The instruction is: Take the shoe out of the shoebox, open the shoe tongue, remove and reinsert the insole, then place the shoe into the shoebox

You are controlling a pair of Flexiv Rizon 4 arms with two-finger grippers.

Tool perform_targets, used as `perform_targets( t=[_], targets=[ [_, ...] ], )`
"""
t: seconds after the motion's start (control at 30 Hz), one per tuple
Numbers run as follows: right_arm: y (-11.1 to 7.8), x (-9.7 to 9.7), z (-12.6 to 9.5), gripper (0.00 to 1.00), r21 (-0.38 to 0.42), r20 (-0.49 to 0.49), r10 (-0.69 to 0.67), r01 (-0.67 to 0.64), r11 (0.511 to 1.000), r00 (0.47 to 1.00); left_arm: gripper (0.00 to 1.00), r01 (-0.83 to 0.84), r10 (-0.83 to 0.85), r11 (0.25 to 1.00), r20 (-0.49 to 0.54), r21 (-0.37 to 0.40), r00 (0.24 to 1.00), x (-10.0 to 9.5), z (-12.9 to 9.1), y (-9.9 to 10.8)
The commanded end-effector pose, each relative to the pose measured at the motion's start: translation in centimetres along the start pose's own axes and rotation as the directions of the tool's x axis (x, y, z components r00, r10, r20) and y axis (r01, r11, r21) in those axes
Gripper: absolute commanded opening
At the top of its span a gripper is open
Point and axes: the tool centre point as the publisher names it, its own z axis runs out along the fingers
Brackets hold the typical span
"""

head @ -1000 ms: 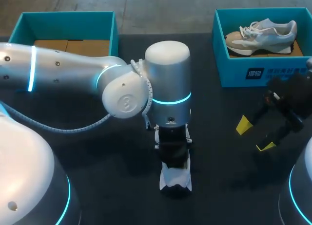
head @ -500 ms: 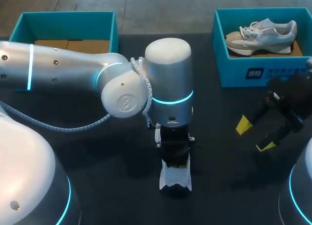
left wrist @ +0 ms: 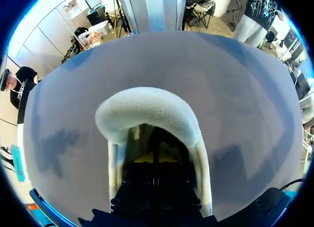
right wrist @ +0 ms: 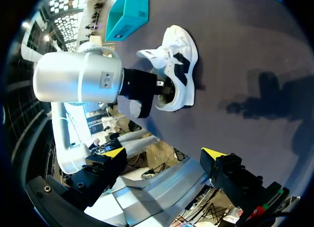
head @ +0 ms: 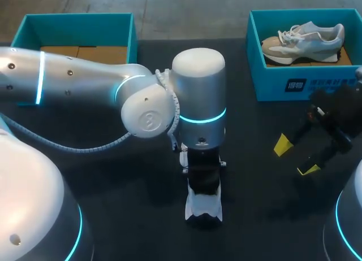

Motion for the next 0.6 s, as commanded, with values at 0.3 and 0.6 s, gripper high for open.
perform_targets(
  t=[0.3,0.6],
  targets=[
    [-0.1,-0.1,0.1,1.00,-0.002,0.001,0.001,-0.001,1.000,1.000,0.00,-0.019,0.019,0.999,-0.010,-0.045,1.000,0.7,-3.9,-0.7],
    [-0.1,-0.1,0.1,1.00,-0.002,0.001,0.001,-0.001,1.000,1.000,0.00,-0.010,0.008,0.998,-0.019,-0.064,1.000,0.6,-3.7,0.4]
  ],
)
